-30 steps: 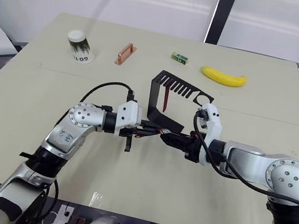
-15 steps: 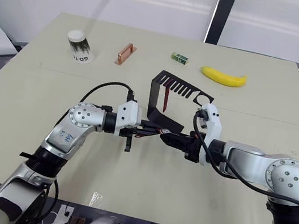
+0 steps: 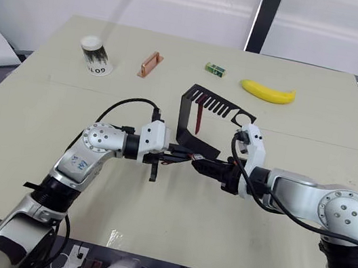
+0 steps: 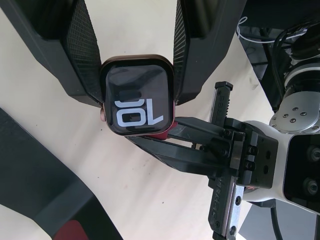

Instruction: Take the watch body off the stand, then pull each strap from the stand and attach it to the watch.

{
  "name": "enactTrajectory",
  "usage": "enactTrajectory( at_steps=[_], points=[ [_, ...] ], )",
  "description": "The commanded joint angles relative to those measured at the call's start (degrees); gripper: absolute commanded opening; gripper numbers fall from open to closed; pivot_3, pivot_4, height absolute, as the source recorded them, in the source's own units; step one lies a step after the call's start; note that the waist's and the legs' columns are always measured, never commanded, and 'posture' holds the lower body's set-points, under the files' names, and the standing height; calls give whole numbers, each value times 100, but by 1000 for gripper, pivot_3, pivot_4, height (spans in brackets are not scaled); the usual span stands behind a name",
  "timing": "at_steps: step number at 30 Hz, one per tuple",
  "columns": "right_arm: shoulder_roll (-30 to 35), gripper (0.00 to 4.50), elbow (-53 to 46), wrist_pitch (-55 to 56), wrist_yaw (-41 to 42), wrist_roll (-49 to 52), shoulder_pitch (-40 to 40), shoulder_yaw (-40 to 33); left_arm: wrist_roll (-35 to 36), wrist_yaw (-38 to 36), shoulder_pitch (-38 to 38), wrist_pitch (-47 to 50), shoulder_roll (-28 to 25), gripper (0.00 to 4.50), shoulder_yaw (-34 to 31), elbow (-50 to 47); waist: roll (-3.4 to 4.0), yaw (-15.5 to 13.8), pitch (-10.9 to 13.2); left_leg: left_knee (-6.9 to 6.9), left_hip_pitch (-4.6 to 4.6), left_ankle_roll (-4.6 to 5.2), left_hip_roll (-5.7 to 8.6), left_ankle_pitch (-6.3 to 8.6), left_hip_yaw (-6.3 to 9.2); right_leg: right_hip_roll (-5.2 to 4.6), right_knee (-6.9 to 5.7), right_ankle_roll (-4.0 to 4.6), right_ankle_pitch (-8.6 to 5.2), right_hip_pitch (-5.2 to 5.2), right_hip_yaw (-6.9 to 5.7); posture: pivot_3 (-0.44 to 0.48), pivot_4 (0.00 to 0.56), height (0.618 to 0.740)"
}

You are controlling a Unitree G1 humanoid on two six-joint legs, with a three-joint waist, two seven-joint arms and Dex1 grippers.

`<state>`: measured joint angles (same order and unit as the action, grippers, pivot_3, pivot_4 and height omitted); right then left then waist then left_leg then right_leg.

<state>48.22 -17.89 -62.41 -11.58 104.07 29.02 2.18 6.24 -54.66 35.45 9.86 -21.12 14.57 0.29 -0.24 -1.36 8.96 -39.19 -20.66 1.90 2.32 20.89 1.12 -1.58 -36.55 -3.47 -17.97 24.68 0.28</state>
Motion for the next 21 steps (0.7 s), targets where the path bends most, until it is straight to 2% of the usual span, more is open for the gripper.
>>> enactTrajectory(
  at_steps=[1, 21],
  points=[
    [-23, 1511, -301, 17, 76, 192, 125, 50, 55, 41, 190, -77, 83, 184, 7, -191, 0, 0, 0, 0, 0, 0, 0, 0, 0, 0, 0, 0, 0, 0, 0, 0, 150, 740],
    [-12, 1511, -293, 6, 68, 177, 139, 55, 58, 43, 213, -68, 97, 184, 3, -177, 0, 0, 0, 0, 0, 0, 0, 0, 0, 0, 0, 0, 0, 0, 0, 0, 150, 740]
  ],
)
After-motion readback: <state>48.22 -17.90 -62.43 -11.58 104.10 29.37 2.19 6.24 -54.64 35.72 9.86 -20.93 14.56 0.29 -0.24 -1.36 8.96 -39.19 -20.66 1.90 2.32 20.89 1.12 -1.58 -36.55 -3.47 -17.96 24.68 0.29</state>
